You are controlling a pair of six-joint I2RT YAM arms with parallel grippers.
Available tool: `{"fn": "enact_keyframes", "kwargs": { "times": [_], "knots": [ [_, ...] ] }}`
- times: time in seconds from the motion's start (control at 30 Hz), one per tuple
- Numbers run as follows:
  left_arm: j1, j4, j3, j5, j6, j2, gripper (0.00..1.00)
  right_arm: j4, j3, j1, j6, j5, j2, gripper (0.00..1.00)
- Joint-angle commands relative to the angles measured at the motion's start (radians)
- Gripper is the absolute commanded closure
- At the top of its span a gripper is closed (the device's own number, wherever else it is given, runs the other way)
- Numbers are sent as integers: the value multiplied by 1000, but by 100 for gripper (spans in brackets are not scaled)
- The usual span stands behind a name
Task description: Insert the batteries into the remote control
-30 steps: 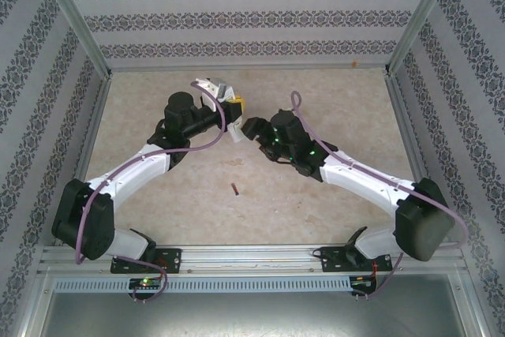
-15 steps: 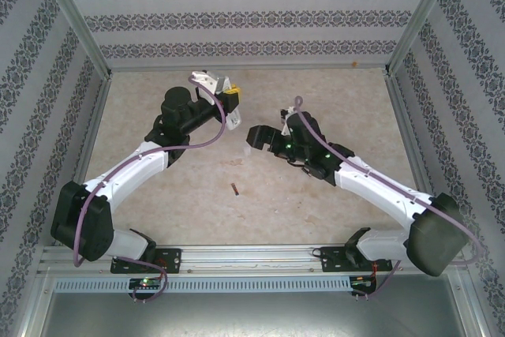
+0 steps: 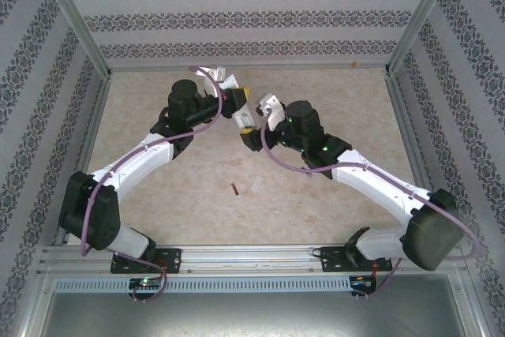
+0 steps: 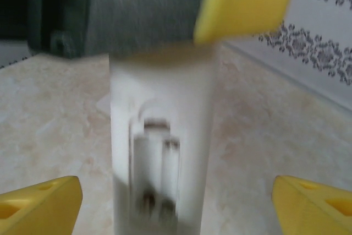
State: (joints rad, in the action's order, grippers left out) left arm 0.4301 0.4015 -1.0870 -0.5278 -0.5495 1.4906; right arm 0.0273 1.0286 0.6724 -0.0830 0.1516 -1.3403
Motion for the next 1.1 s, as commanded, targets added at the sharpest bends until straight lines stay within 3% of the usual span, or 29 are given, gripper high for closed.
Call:
{"fn": "enact_keyframes", "kwargs": {
  "times": [0.0,0.13,0.3,0.33,0.37,0.43,0.47,0.53,0.6,0.67,0.77,0.93,1.07],
  "knots": [
    [3,76,-40,-62,-164,19,100,13,82,8,-81,34,-57,16],
    [4,83,-56,-86,-199,34,100,-46,139,20,-49,27,-119,26],
    [4,87,-57,-98,-197,32,100,-57,133,25,-12,-40,-118,52],
    [3,81,-56,-90,-185,28,94,-66,132,22,12,-58,-110,56],
    [5,79,-52,-82,-165,23,79,-71,125,16,45,-72,-100,58],
    [3,77,-28,-32,-124,-2,34,-83,96,-7,161,-104,-81,63],
    [1,63,-9,13,-96,-22,20,-97,74,-22,227,-117,-78,64],
    [2,11,29,127,-45,-64,9,-143,29,-36,307,-158,-84,65],
    [2,-49,71,227,-4,-98,5,-180,-10,-41,358,-207,-109,63],
    [3,-100,102,260,33,-117,4,-214,-29,-43,393,-230,-153,62],
    [4,-117,160,239,32,-130,4,-257,-25,-42,422,-250,-245,62],
    [4,8,281,217,-46,-152,4,-253,1,-42,439,-259,-386,62],
    [3,18,302,206,-60,-153,4,-263,21,-41,479,-314,-452,55]
  ]
}}
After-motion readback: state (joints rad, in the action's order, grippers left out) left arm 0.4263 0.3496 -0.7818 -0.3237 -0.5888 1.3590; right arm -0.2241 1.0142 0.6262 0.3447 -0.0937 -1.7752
